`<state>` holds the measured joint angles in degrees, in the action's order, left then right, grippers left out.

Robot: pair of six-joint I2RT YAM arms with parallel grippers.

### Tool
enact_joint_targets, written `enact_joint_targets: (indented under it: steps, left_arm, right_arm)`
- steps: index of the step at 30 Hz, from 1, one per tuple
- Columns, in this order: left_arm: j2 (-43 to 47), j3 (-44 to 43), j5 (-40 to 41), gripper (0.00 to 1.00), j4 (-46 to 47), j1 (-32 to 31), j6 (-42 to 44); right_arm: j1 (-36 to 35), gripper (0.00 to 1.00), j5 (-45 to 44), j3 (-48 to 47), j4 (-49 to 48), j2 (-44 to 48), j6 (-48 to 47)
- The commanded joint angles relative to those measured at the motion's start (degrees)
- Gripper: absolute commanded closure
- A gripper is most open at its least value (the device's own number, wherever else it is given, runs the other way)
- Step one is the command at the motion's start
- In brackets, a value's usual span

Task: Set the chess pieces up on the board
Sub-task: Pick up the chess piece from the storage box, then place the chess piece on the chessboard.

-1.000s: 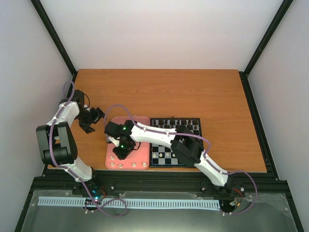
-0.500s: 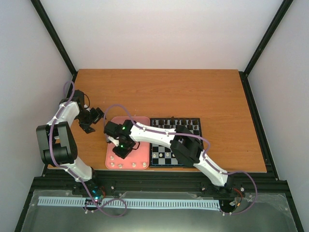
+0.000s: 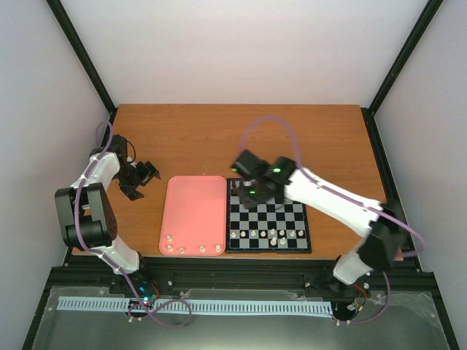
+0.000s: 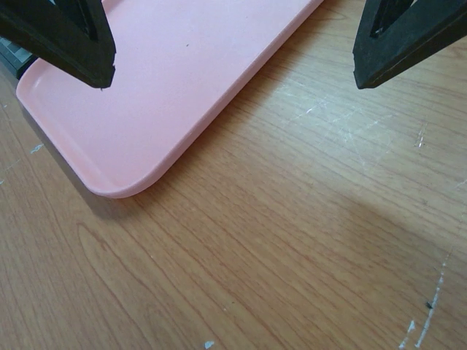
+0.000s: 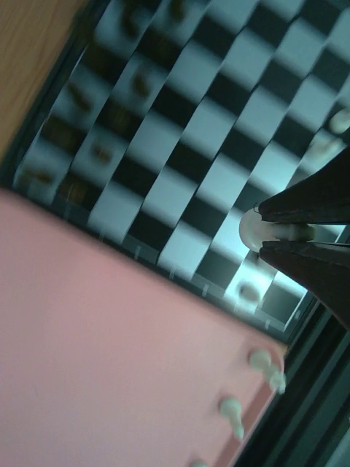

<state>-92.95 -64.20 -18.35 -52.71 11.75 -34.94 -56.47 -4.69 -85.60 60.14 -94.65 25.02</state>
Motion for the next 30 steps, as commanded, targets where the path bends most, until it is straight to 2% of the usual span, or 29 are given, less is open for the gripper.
enact_joint_targets:
  steps: [1, 6, 13, 30]
  left_arm:
    - [0.09, -1.55, -0.43, 0.0, -0.57, 0.32, 0.13]
    - [-0.06, -1.2, -0.71, 0.0, -0.3, 0.35, 0.13]
    - [-1.01, -1.57, -0.87, 0.0, -0.14, 0.29, -0.03]
    - [-1.26, -1.72, -0.71, 0.0, -0.41, 0.33, 0.31]
  right_arm:
    - [6.8, 0.97, -0.45, 15.42, 5.53, 14.68, 8.36]
    - [9.66, 0.97, 1.8, 25.52, 10.31, 25.47, 13.15]
    - [9.71, 0.97, 6.87, 35.61, 9.84, 31.96, 18.84]
    - [9.71, 0.97, 2.77, 42.61, -2.08, 25.67, 20.23]
